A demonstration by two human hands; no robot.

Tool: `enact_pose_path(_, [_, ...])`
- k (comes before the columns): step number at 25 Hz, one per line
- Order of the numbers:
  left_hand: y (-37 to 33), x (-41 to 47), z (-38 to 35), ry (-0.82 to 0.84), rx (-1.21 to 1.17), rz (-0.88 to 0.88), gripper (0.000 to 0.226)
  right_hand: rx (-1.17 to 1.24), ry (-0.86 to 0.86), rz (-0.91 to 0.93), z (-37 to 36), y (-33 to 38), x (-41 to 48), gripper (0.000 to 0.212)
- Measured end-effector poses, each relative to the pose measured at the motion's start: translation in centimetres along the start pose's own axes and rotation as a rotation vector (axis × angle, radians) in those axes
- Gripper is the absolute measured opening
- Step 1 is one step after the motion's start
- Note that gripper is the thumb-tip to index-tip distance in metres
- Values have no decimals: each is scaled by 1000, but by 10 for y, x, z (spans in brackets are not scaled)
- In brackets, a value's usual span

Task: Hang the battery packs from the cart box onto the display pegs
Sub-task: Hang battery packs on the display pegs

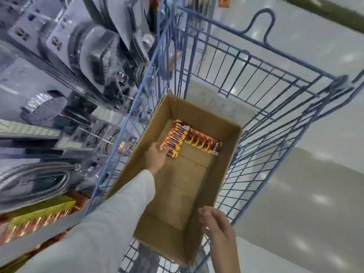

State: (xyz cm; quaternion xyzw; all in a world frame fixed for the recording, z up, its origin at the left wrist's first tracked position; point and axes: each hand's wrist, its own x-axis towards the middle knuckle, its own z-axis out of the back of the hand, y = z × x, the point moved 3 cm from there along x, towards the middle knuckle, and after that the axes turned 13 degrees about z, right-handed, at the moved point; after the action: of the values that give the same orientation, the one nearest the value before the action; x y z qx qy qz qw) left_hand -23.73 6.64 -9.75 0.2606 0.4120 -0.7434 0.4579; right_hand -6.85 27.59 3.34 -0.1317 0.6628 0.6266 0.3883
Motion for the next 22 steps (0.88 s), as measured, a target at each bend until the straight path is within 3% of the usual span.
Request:
enact_pose_path(6, [5, 102, -69, -23, 228, 65, 85, -19, 15, -152, -5, -35, 21, 7])
enact_pose_path(11, [16, 118, -72, -140, 328, -45, 71, -38, 46, -197, -1, -40, 31, 8])
enact_pose_path(14, [18, 106, -58, -145, 234, -47, 64, -55, 39, -218, -3, -36, 37, 9])
enact_pose_path(22, [77, 13, -15, 204, -459, 318, 47, -339, 271, -35, -67, 0, 121, 13])
